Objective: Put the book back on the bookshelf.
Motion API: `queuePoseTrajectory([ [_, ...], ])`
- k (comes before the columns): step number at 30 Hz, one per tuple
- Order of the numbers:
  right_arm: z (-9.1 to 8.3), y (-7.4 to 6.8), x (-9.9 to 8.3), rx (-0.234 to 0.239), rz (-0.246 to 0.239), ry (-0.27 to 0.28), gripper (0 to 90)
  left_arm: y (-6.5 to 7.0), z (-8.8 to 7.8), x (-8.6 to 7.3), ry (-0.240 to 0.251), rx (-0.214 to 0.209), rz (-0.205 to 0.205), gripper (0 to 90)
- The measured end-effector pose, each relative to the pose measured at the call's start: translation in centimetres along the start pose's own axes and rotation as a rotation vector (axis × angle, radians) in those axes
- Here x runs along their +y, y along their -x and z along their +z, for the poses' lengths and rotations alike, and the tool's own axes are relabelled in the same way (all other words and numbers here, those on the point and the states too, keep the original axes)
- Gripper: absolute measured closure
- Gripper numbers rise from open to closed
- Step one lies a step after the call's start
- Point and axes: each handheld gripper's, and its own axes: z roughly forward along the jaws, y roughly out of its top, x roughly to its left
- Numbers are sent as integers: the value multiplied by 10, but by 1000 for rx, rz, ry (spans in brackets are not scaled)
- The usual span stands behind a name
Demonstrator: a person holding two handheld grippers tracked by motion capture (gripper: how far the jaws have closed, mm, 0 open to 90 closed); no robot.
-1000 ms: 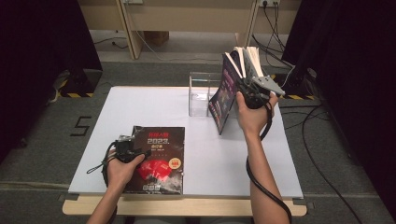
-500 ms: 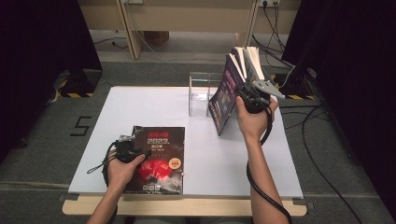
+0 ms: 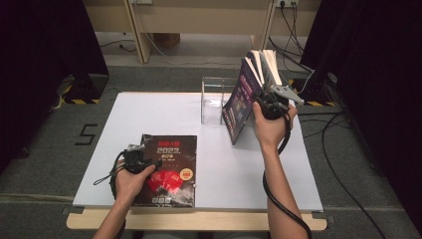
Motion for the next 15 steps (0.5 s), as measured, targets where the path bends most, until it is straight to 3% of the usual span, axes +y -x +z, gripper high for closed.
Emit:
queuePoseTrajectory([
  [5,-1,-7,-1,-19,-23,6,794,0,0,0,0,-1,-1,524],
  [11,1,-16,0,-24,-47,-1,784,0,0,0,-1,-4,0,523],
  [15,7,-19,3,-9,-38,-14,753,-1,0,0,0,-3,-2,523],
])
